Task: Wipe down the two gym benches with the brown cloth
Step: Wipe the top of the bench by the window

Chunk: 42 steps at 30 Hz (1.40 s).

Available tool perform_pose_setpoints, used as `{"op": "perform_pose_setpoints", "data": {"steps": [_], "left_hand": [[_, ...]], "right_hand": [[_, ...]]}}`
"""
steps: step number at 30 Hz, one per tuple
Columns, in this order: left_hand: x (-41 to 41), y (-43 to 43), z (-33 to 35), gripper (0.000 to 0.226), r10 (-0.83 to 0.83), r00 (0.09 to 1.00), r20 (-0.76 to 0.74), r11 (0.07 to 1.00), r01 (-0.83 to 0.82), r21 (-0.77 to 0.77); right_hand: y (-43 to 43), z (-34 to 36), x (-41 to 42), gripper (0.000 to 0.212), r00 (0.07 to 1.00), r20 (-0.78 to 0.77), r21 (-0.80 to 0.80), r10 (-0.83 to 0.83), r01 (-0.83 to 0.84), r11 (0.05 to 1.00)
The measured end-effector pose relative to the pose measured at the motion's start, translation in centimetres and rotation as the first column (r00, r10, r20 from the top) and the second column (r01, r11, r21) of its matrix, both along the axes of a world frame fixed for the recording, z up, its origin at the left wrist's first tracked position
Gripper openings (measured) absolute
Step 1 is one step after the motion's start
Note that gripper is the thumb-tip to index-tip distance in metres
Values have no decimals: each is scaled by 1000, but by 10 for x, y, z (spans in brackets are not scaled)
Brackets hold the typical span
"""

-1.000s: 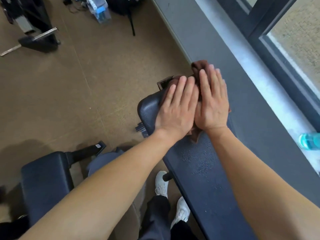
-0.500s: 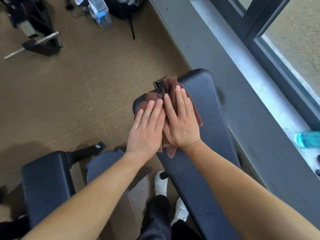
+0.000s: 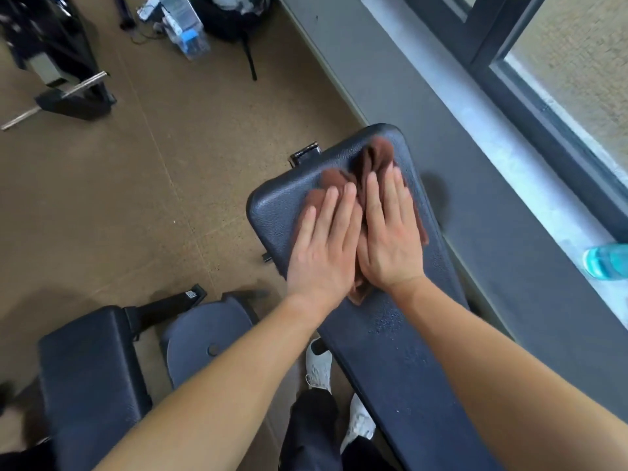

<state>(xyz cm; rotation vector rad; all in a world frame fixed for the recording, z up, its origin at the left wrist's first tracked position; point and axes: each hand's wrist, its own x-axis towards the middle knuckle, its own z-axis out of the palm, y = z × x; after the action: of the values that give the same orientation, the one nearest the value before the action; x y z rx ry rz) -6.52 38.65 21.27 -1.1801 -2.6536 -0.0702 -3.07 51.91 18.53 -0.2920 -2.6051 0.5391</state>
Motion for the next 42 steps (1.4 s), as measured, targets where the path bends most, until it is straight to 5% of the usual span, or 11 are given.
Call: {"op": "perform_pose_setpoints", "data": {"steps": [7, 15, 20, 24, 31, 37, 42], "left_hand": [[9, -12, 0, 66, -89, 993, 73, 992, 95, -87], [-13, 31, 7, 59, 32, 999, 9, 999, -32, -6], [53, -25, -24, 65, -81, 992, 93, 992, 89, -89], [20, -13, -6, 64, -115, 991, 62, 985, 122, -124], [14, 46, -7, 54, 31, 999, 24, 998, -32, 54], [86, -18, -51, 58, -208, 976, 65, 973, 213, -83], [63, -57, -34, 54, -209, 978, 23, 966, 210, -152]], "right_hand": [[14, -1, 11, 62, 988, 70, 46, 137, -140, 989], [20, 4, -17, 59, 995, -19, -60, -94, 93, 994], [-14, -27, 61, 63, 990, 134, -31, 38, -34, 999], [17, -10, 35, 61, 988, 116, 46, 105, -111, 993], [47, -9, 16, 60, 999, 49, -15, -2, 3, 1000], [-8, -59, 122, 64, 983, 175, -74, -62, 76, 994], [-57, -56, 112, 67, 980, 191, -101, -53, 73, 992]]}}
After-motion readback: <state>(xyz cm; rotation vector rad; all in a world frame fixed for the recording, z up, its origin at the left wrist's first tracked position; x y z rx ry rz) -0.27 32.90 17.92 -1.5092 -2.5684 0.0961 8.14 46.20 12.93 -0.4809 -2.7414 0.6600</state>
